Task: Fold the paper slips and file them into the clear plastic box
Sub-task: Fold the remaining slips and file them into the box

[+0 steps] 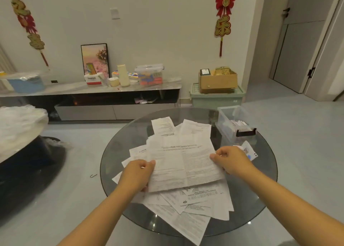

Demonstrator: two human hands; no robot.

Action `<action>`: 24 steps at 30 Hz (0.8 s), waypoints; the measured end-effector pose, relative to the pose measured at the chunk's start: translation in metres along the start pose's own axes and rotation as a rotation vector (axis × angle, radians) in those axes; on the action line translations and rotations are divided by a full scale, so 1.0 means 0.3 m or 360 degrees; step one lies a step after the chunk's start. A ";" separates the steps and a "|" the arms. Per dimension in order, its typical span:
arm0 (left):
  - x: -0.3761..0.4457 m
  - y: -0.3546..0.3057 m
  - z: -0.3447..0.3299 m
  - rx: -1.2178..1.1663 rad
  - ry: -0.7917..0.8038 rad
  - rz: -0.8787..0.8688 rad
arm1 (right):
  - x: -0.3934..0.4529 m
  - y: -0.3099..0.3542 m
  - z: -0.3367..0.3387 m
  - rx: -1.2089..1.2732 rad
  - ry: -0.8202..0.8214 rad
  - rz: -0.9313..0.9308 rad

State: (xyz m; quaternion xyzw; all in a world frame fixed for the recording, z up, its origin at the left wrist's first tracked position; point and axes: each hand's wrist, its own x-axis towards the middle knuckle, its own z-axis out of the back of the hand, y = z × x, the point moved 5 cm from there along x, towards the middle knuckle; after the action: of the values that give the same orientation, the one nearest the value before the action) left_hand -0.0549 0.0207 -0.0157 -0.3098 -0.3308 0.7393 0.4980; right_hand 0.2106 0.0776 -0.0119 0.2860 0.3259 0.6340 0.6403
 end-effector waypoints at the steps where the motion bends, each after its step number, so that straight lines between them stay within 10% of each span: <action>1: 0.008 0.017 -0.009 0.0050 -0.0006 0.0020 | 0.002 -0.014 -0.013 -0.0070 0.0022 -0.0025; 6: 0.010 0.049 -0.051 0.0166 0.0075 0.0076 | -0.004 -0.056 -0.042 -0.0274 0.0132 -0.0134; 10: -0.027 0.007 -0.079 0.0790 -0.0097 -0.0441 | -0.029 -0.023 -0.052 -0.0687 -0.0065 0.0203; 17: -0.050 0.039 -0.240 0.1282 0.0615 -0.0888 | -0.105 -0.027 -0.209 -0.0982 0.0388 0.0606; 24: -0.037 0.009 -0.186 0.1281 0.0677 -0.0940 | -0.104 -0.072 -0.235 -0.1088 0.0463 0.0553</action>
State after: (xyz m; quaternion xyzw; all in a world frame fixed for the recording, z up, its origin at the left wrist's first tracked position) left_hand -0.0090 0.0195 -0.0494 -0.1313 0.0134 0.5572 0.8198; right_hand 0.1695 0.0424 -0.0711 0.0147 0.1305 0.8383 0.5292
